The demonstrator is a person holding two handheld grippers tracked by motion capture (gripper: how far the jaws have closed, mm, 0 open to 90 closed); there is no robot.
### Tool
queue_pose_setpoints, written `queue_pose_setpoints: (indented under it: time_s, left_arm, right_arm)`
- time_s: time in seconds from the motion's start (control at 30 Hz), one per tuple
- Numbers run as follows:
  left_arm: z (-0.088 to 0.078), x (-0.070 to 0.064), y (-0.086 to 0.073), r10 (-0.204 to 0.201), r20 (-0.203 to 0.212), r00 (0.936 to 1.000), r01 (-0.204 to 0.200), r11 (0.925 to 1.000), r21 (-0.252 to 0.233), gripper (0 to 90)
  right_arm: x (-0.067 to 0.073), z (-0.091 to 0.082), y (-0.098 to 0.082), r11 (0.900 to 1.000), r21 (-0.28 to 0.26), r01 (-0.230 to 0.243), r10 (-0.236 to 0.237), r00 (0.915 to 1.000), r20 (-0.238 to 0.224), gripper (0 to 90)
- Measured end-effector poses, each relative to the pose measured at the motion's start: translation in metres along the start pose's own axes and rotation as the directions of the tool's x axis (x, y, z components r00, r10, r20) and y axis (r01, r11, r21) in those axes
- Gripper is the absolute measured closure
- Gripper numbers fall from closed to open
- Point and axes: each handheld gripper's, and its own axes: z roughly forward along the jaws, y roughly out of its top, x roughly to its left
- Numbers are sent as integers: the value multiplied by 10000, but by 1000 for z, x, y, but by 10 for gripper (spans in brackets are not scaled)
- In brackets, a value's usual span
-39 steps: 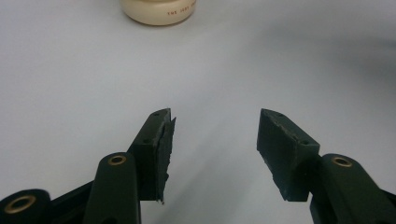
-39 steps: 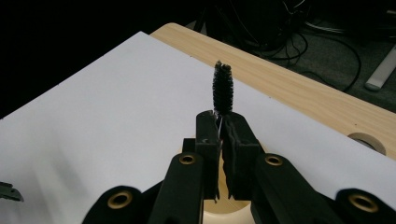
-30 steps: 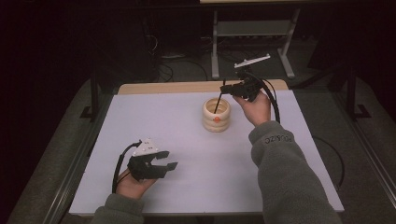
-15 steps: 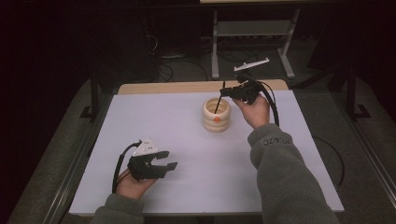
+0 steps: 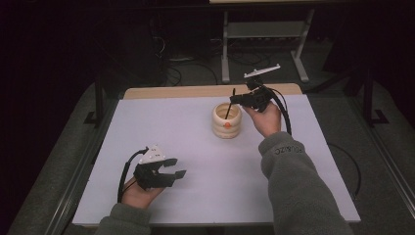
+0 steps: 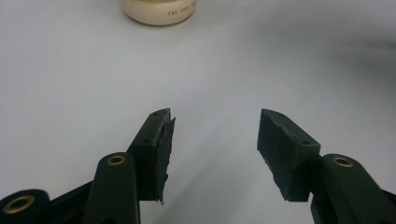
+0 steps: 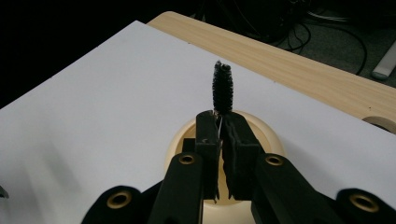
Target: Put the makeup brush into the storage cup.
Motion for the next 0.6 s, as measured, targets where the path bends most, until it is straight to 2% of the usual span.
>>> queue_pose_setpoints:
  time_s: [0.07, 0.13, 0.2, 0.3, 0.33, 0.57, 0.6]
  left_arm:
    - [0, 0, 0, -7, 4, 10000, 7, 10000, 3, 450]
    - [0, 0, 0, -12, 3, 10000, 12, 10000, 0, 450]
    - [0, 0, 0, -6, -3, 10000, 6, 10000, -2, 450]
    - [0, 0, 0, -40, 7, 10000, 40, 10000, 5, 450]
    - [0, 0, 0, -32, 7, 10000, 32, 10000, 17, 450]
    - [0, 0, 0, -72, -10, 10000, 72, 10000, 53, 450]
    - [0, 0, 0, -72, -10, 10000, 72, 10000, 53, 450]
  right_arm:
    - [0, 0, -1, 9999, 49, -126, 126, 9999, -18, 837]
    - [-1, 1, -2, 10000, 31, -5, 5, 10000, -2, 837]
    - [-1, 2, -3, 9997, 107, -200, 201, 9998, -23, 837]
    - [-2, 4, -5, 9999, 97, -125, 126, 9999, -51, 837]
    - [-1, 4, -5, 9995, 176, -272, 273, 9996, -45, 837]
    - [-5, 8, -10, 9997, 175, -146, 148, 9998, -102, 835]
    - [-5, 8, -11, 9995, 209, -241, 244, 9996, -110, 834]
